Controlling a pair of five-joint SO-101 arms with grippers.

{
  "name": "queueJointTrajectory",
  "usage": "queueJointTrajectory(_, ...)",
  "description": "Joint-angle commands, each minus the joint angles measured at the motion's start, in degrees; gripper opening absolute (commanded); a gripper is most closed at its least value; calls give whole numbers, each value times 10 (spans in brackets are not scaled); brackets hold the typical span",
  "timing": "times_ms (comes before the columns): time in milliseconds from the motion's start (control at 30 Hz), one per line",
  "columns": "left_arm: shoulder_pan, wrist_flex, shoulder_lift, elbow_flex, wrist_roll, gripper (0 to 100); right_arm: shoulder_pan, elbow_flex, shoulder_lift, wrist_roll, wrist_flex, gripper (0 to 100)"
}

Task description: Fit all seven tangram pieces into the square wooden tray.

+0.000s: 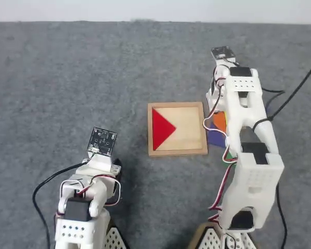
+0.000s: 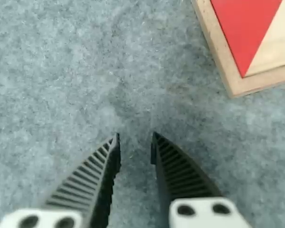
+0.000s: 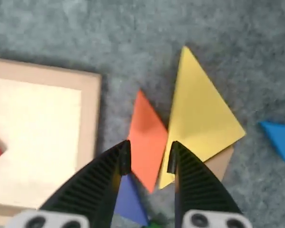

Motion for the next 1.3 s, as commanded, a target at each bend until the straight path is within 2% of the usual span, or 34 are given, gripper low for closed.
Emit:
queueJointTrajectory(0, -4, 2, -7, -7, 5, 101, 19, -33, -22, -9, -18, 145)
queueJointTrajectory(133, -4, 2, -7, -7, 5, 101, 43, -110, 33, -27, -15, 201)
queueJointTrajectory(233, -4, 2, -7, -7, 5, 101, 44, -168, 85, -2, 4, 284)
queueJointTrajectory(333, -4, 2, -7, -7, 5, 101, 44, -227, 145, 11, 37, 325)
queueJointTrajectory(567, -4, 2, -7, -7, 5, 101, 57, -350, 257, 1, 126, 314)
queueJointTrajectory(767, -4, 2, -7, -7, 5, 101, 58, -413, 308, -3, 202, 204)
queueJointTrajectory(1033, -4, 2, -7, -7, 5, 101, 97, -484, 313, -32, 245, 199)
queueJointTrajectory(1267, -4, 2, -7, -7, 5, 101, 150, -646, 313, -53, 315, 202)
